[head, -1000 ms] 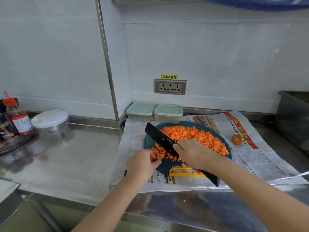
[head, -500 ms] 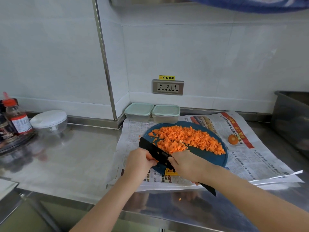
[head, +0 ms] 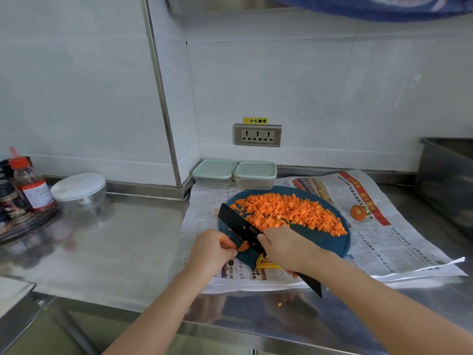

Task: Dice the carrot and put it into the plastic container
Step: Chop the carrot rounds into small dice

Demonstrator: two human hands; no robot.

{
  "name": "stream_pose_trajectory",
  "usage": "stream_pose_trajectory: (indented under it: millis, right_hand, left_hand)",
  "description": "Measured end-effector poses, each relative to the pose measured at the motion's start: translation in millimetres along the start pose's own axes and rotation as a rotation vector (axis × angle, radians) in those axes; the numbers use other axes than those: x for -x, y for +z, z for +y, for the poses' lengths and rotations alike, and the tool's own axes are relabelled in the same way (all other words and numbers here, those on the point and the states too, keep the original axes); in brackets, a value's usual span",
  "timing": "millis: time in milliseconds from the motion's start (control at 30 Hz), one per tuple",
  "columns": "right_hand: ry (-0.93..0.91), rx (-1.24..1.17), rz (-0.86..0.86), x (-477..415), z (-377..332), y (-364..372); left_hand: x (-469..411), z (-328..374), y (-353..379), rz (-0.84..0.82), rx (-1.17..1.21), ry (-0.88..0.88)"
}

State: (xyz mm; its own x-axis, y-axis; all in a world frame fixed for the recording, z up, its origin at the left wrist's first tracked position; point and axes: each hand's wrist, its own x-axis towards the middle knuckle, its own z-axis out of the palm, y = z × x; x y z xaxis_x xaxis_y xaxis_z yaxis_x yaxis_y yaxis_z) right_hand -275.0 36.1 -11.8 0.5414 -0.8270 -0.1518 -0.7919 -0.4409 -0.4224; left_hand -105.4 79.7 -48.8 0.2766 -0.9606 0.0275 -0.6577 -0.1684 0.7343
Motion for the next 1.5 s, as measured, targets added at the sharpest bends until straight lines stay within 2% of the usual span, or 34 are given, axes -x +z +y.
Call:
stream_pose_trajectory:
  millis: [300, 533, 800, 933, 1067, 1200, 1433, 1500]
  right_hand:
    - [-0.036, 0.027, 0.066, 6.0, -1.3, 6.7]
    - [-0.020, 0.059, 0.050, 7.1, -3.7, 11.0]
    - [0.010, 0.150, 0.055, -7.3, -23.4, 14.2]
    - [0.063, 0.020, -0.047, -7.0, -9.1, -0.7]
    - [0.150, -0.166, -0.012, -1.4, 19.1, -23.2]
    - [0.251, -0.382, 0.071, 4.0, 41.9, -53.0]
    - [0.312, -0.408, 0.132, 16.5, 61.3, -76.0]
    - [0.308, -0.418, 0.126, 21.0, 62.8, -72.1]
  left_hand:
    - [3.8, 8.3, 7.7, 0.037, -0.022, 0.021]
    - [2.1, 6.3, 10.4, 0.071, -0.036, 0.019]
    - [-8.1, 3.0, 7.4, -0.002, -0.069, 0.044]
    - [-7.6, 2.2, 10.0, -0.005, -0.061, 0.046]
    - [-7.9, 1.4, 12.5, 0.090, -0.102, 0.054]
    - [-10.9, 9.6, 18.4, -0.010, -0.095, 0.089]
    - [-42.7, 30.5, 5.5, 0.016, -0.139, 0.236]
    - [-51.8, 34.2, 5.3, -0.027, -0.160, 0.239]
